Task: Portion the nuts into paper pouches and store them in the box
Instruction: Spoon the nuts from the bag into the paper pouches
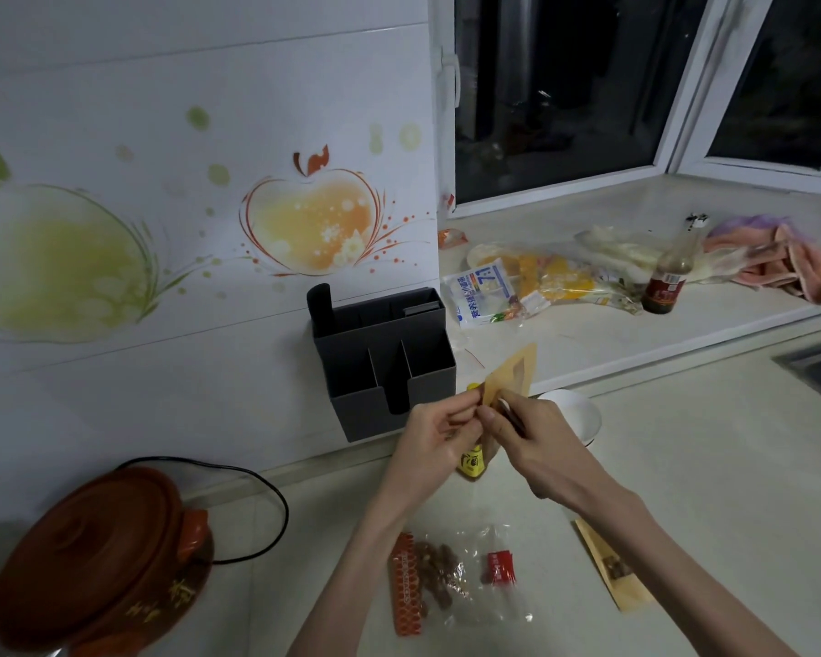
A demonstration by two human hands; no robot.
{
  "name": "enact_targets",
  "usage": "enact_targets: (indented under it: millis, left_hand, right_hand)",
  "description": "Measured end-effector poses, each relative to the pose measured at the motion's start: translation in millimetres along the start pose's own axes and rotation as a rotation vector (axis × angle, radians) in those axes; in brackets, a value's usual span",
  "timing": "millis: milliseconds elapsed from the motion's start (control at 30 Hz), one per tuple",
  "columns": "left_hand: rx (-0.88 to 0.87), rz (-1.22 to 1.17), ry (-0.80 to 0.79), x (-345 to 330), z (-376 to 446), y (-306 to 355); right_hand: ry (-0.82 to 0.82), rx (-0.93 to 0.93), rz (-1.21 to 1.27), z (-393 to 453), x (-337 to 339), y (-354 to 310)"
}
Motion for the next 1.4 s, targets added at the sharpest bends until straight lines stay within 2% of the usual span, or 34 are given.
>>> enact_targets:
  millis: [333,467,933,1133,1267,1400]
  left_hand:
    - [-0.027,-0.033,-0.056,-4.9,2.2,12.9]
    - [-0.015,-0.067,-0.086,-9.1,1.4,10.7]
    - [-0.208,0.358,0.032,-18.3,-0.7,1.8]
    - [-0.139,0.327,0.115,-10.2,-4.2,-3.4]
    - [-0.043,0.282,0.075,-4.3,-5.6,-14.8]
    - [0.021,0.247,0.036,2.0,-12.2,-22.6]
  right_hand:
    - [-0.017,0.093,-0.034,3.6,10.2,-5.8]
    - [-0.075,0.102,-0.040,4.1,12.5,-3.1]
    - [-0.139,0.111,-0.185,-14.1,1.2,4.9]
    - [-0.144,0.106,-0.174,-10.8,-6.4,-2.7]
    - [-0.176,0.112,-0.207,-8.5,-12.6,-7.3]
    - [-0.152,0.024,-0.133,-9.9,-15.5,-4.3]
Point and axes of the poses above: each hand's wrist, its own z-axis towards the middle knuckle, its own x-axis out of the back of the hand, y = z × x, the point moved 7 cm from there along z, towards the middle knuckle, and after that the axes turned 9 degrees about y, right-handed, at the moved point
